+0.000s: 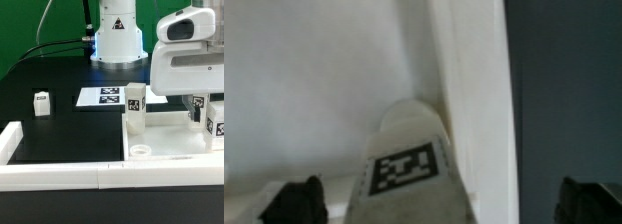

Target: Assemble square table

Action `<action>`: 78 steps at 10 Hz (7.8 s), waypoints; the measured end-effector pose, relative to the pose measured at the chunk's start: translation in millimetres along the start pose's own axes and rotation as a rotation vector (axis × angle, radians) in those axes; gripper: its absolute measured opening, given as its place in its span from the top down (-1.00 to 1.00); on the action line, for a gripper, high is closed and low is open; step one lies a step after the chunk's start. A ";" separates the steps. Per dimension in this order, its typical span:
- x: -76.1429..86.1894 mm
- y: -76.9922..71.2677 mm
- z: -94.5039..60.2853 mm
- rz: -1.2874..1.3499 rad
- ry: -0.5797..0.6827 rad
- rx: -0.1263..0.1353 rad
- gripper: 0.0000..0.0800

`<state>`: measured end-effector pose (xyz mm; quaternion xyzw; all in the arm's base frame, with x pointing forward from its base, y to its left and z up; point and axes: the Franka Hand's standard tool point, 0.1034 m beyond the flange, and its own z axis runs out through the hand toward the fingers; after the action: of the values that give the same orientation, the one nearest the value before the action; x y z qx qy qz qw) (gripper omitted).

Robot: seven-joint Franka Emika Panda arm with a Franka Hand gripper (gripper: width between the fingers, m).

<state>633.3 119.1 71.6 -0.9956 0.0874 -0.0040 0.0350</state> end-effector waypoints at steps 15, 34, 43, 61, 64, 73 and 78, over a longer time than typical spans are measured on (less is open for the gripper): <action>3.2 6.1 3.1 1.027 0.018 0.124 0.11; 4.5 6.4 1.4 1.148 0.040 0.095 0.29; 6.3 1.1 -0.4 0.780 0.031 0.107 -0.60; 9.4 13.3 -1.6 1.460 -0.018 0.101 0.29; 9.0 12.8 -1.3 1.617 -0.027 0.101 0.29; 21.8 34.7 -32.6 1.660 -0.007 0.139 -0.60; 20.8 35.5 -30.2 1.658 -0.005 0.136 -0.62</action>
Offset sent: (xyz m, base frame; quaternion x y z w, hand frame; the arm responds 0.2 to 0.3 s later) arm 0.0000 0.0000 0.0000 0.0000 0.0000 0.1296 0.9916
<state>647.2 78.5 99.2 -0.6040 0.7920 0.0199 0.0870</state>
